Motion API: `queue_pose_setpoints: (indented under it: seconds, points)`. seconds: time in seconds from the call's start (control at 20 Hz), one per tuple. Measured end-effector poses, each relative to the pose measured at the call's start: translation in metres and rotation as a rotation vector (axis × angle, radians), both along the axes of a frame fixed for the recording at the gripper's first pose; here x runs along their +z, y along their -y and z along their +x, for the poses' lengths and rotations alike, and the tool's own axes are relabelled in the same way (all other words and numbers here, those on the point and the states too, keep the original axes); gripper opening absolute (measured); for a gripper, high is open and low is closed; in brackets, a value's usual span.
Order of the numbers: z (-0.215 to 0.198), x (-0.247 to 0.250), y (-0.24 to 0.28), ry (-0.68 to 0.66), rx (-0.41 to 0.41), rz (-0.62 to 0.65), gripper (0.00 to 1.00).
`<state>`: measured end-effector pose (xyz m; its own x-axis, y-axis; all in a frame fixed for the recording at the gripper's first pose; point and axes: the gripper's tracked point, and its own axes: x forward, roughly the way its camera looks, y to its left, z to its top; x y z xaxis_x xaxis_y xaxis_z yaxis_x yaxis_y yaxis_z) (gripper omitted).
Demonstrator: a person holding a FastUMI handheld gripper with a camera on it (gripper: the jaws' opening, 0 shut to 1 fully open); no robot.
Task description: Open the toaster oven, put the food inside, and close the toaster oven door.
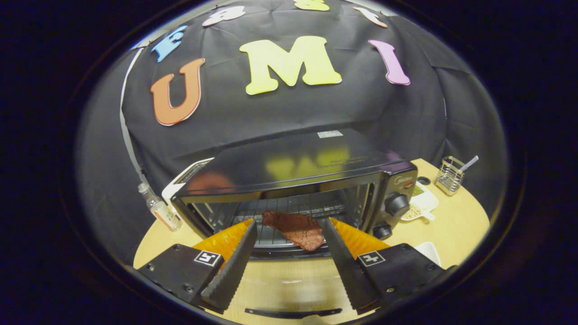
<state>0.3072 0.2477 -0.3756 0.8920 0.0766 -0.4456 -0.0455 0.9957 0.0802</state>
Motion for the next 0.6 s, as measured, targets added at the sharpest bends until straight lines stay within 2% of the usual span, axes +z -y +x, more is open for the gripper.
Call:
queue_pose_setpoints:
  seconds: [0.15, 0.3, 0.6]
  points:
    - [-0.03, 0.013, 0.005, -0.002, 0.051, -0.074, 0.95]
    - [-0.065, 0.014, 0.011, -0.024, 0.082, -0.091, 0.96]
    - [-0.129, -0.013, 0.019, -0.079, 0.14, -0.12, 0.96]
